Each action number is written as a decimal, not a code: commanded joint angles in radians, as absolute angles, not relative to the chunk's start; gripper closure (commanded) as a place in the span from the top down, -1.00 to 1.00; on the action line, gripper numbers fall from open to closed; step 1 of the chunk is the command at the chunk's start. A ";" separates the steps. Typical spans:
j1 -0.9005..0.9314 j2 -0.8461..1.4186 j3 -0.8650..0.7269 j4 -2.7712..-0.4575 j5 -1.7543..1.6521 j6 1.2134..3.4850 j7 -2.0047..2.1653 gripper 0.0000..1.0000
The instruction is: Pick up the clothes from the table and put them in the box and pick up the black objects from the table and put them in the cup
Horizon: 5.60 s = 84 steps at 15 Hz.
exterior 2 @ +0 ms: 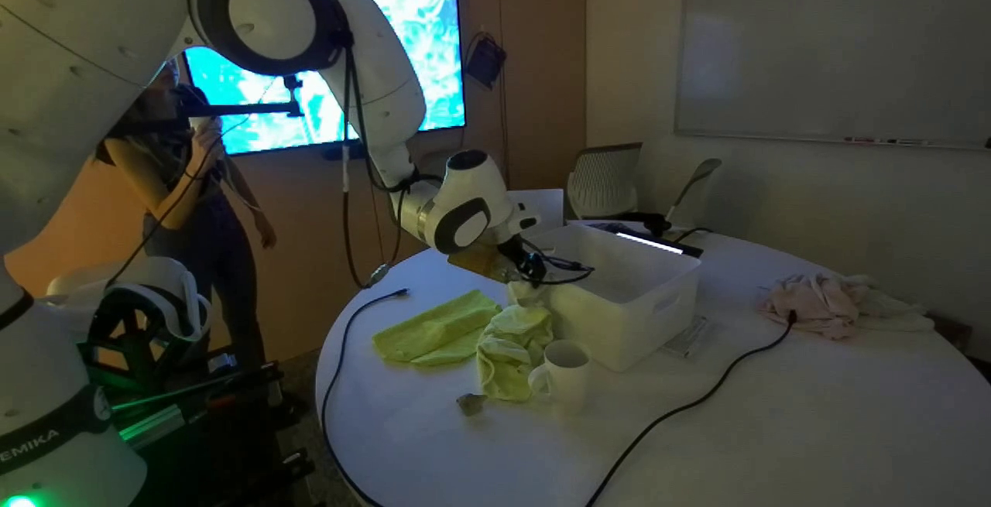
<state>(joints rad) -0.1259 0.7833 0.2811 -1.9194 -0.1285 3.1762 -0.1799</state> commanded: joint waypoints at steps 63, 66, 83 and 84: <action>0.239 0.453 -0.016 -2.016 -0.169 2.784 0.072 1.00; 0.181 0.385 0.011 -2.186 -0.144 2.799 0.064 1.00; 0.012 0.597 0.051 -2.258 -0.041 2.812 -0.028 1.00; 0.008 0.610 0.049 -2.251 -0.043 2.818 -0.029 1.00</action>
